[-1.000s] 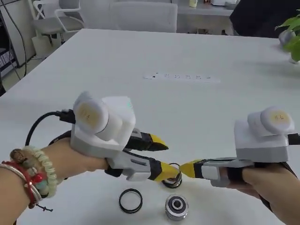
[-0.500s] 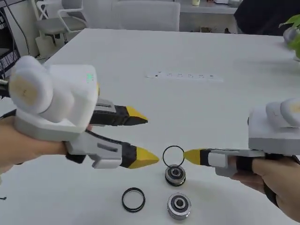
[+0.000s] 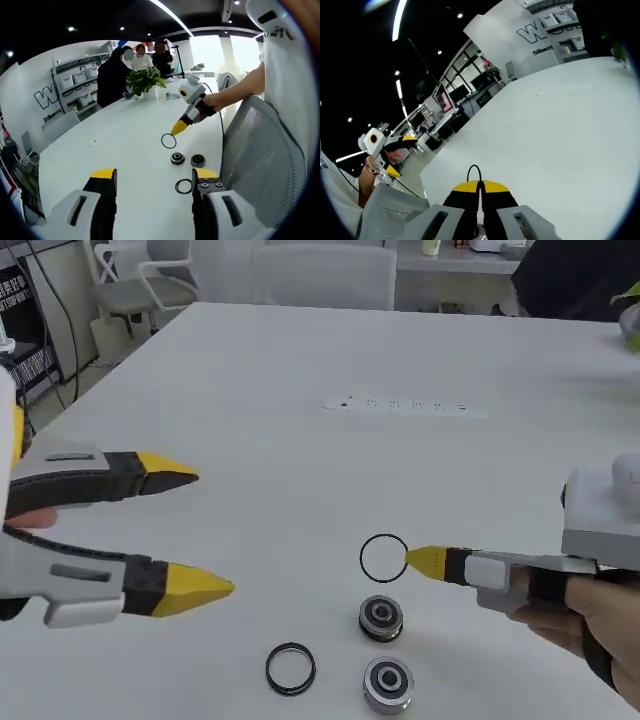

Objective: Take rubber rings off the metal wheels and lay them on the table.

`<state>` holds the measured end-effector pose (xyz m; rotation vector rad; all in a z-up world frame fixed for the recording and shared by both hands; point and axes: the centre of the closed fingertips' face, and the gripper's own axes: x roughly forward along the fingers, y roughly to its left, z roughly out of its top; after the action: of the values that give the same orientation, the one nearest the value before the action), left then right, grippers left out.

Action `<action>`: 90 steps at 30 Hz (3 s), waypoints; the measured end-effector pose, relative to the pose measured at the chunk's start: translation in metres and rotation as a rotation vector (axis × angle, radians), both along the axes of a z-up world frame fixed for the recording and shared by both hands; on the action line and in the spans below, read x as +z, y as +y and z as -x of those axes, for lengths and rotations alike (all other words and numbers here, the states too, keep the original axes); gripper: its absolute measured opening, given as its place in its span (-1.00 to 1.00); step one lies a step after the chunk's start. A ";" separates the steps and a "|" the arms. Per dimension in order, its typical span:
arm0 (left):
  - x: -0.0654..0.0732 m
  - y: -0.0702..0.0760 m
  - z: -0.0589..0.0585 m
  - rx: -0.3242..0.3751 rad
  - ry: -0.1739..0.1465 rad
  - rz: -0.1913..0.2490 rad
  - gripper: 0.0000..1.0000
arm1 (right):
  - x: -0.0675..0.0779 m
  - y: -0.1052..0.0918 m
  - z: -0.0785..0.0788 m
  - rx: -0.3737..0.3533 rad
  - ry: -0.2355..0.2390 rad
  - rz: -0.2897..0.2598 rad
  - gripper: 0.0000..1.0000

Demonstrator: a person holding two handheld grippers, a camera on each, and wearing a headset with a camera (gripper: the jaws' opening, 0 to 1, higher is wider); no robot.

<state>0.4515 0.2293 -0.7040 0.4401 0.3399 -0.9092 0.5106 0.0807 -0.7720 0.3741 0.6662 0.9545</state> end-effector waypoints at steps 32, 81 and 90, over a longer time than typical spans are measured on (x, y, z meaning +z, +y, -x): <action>-0.051 0.022 0.040 0.155 0.159 0.092 0.68 | 0.030 0.027 0.015 0.079 -0.064 -0.052 -1.00; -0.075 0.023 0.047 0.185 0.226 0.091 0.69 | -0.059 0.071 0.073 0.372 -0.012 0.261 -1.00; -0.076 0.021 0.047 0.182 0.230 0.096 0.67 | -0.064 0.071 0.067 0.335 0.029 0.221 -1.00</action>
<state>0.4045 0.2500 -0.7797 0.2122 0.5351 -0.7958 0.4433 0.1520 -0.8364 0.0798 0.8691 1.1804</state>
